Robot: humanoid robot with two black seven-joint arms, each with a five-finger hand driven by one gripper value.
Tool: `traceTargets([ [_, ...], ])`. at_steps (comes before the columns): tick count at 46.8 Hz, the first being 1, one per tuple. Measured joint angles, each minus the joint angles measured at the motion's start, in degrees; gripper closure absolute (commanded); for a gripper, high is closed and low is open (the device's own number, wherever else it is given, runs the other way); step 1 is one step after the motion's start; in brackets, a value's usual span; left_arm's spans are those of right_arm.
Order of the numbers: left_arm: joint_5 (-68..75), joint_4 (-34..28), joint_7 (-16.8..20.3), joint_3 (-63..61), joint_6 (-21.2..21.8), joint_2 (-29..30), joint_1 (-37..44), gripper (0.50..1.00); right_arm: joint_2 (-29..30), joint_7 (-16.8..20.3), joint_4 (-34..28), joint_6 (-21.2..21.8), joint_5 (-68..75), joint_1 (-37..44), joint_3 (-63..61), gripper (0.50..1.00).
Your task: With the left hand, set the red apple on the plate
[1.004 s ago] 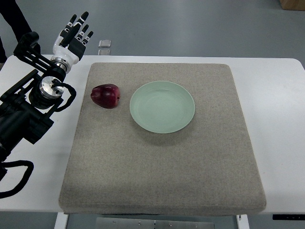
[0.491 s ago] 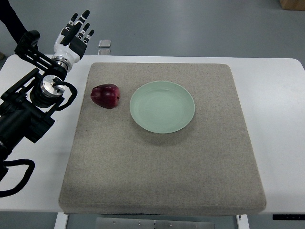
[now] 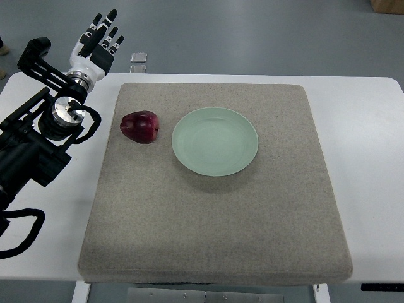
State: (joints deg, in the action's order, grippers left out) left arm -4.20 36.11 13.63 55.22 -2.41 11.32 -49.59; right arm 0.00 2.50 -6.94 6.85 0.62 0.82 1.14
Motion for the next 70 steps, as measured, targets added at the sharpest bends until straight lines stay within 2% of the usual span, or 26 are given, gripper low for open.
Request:
traceTargets([
  [16,0.4,-0.2,0.0,-0.5,-1.2,0.2,-0.4,0.500,0.0,0.0,0.0,0.0,0.0,0.0,0.0,0.570],
  [31,0.9,-0.1,0.0,-1.0,-7.9,1.5,-0.1,0.500,0.0,0.0,0.0,0.0,0.0,0.0,0.0,0.570],
  [43,4.2,0.9,1.1,-20.8,-8.2,9.9,-5.6,0.500,0.0,0.0,0.0,0.0,0.0,0.0,0.0,0.570],
  [49,5.9,5.2,3.6,-24.8,-8.2,13.3,-6.4,0.500,0.0,0.0,0.0,0.0,0.0,0.0,0.0,0.570],
  [58,6.2,15.1,3.9,-25.1,-8.6,20.1,-7.2,0.500,0.0,0.0,0.0,0.0,0.0,0.0,0.0,0.570],
  [65,6.3,18.0,3.7,-25.7,-13.3,23.3,-8.8,0.500,0.0,0.0,0.0,0.0,0.0,0.0,0.0,0.570],
  [70,6.8,21.4,3.6,-30.4,-14.1,26.4,-11.2,0.506,0.0,0.0,0.0,0.0,0.0,0.0,0.0,0.570],
])
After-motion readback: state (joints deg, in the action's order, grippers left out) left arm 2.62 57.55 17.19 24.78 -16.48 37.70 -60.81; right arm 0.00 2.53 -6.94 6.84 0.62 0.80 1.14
